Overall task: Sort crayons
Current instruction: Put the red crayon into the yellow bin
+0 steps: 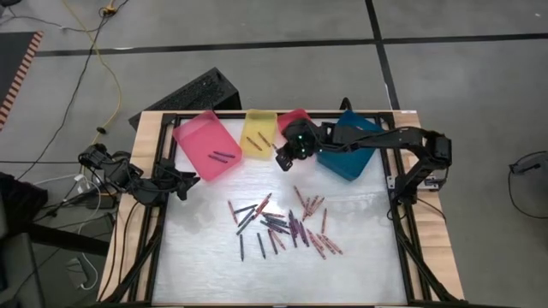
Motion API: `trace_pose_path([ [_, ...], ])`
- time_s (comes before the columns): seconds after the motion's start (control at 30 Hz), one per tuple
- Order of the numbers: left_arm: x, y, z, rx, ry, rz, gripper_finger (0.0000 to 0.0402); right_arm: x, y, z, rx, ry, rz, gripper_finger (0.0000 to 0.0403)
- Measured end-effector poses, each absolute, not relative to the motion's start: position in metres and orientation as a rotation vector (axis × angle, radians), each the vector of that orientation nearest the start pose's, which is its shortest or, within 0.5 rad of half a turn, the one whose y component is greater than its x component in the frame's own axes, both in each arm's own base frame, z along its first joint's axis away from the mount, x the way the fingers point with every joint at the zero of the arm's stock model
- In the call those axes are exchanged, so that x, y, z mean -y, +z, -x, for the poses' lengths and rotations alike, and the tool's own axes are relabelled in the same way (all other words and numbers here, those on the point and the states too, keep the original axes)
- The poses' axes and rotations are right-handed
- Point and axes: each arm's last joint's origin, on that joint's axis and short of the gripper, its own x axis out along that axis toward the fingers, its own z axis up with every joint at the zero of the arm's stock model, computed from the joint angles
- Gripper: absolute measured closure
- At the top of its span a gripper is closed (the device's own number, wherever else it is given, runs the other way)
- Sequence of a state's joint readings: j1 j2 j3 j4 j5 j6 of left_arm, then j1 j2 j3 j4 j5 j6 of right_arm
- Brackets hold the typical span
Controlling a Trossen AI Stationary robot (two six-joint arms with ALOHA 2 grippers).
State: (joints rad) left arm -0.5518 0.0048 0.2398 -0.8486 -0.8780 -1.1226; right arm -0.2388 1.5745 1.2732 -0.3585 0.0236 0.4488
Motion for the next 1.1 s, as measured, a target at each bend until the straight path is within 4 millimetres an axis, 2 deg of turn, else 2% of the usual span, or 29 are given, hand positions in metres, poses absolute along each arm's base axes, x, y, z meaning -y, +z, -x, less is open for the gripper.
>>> trace_pose_path([
  [0.23,0.008,0.170,-0.055,-0.227,0.523,0.696,0.0236,0.093,0.291,-0.336,-0.601,-0.447,-0.502,0.0399],
  [0.33,0.008,0.170,-0.055,-0.227,0.524,0.696,0.0236,0.099,0.286,-0.328,-0.643,-0.578,-0.545,0.0399],
  [0.57,0.007,0.169,-0.054,-0.229,0.538,0.727,0.0236,0.112,0.275,-0.293,-0.843,-0.903,-0.616,0.0399],
  [0.73,0.007,0.169,-0.054,-0.221,0.548,0.734,0.0236,0.118,0.276,-0.286,-0.882,-0.886,-0.624,0.0399],
  [0.83,0.006,0.169,-0.054,-0.215,0.556,0.730,0.0236,0.121,0.280,-0.292,-0.818,-0.819,-0.645,0.0399],
  [1.1,0.006,0.169,-0.053,-0.213,0.560,0.726,0.0236,0.131,0.299,-0.329,-0.409,-0.675,-0.655,0.0399],
])
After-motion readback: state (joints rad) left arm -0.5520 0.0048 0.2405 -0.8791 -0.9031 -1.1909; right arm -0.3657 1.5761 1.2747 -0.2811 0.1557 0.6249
